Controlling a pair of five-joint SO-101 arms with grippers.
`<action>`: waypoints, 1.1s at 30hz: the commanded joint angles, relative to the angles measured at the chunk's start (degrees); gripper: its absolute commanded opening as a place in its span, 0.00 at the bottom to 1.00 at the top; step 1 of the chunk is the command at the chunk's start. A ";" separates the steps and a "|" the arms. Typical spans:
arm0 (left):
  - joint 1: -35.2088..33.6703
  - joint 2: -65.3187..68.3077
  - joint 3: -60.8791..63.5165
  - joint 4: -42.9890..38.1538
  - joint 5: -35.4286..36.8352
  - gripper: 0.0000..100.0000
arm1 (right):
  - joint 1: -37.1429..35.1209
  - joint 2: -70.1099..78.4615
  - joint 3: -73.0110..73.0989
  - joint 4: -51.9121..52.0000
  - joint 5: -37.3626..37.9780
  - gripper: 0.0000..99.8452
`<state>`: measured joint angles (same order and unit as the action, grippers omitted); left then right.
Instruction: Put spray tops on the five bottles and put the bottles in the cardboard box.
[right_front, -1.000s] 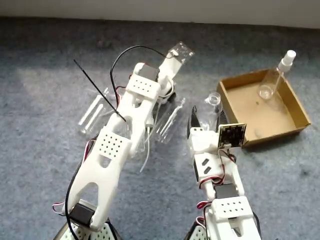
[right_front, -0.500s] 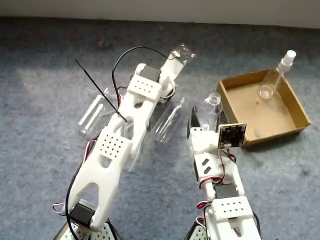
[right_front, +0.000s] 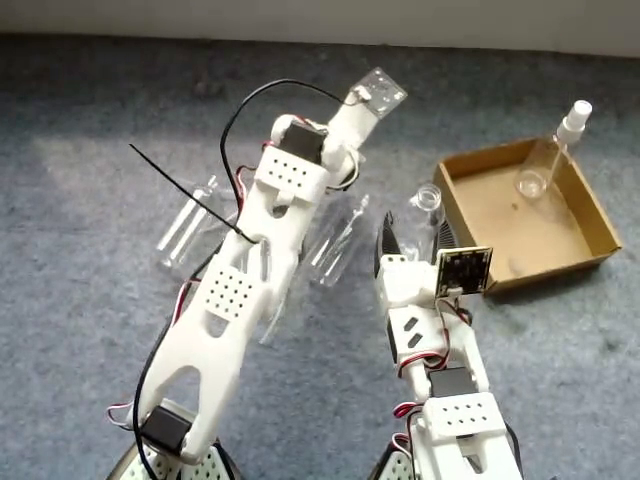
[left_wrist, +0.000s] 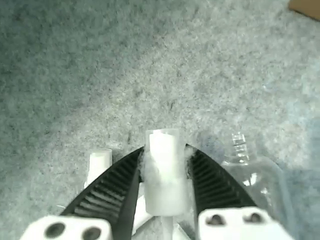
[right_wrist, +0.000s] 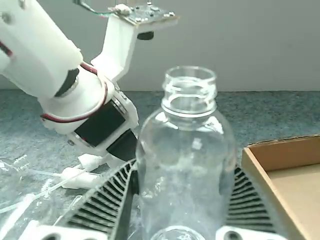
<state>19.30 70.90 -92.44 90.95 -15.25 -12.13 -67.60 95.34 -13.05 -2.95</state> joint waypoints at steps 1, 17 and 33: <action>1.19 -9.27 -2.95 1.85 -0.26 0.01 | 0.57 -1.10 3.21 -1.54 0.44 0.19; 2.51 -28.97 -2.86 6.24 -0.18 0.01 | -2.95 -1.10 3.21 -1.63 0.53 0.19; -2.15 -49.10 -2.77 7.82 -0.18 0.01 | -3.21 -1.10 3.21 -1.63 0.53 0.19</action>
<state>20.44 29.49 -92.53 97.01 -15.34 -15.91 -67.60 95.34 -13.05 -2.95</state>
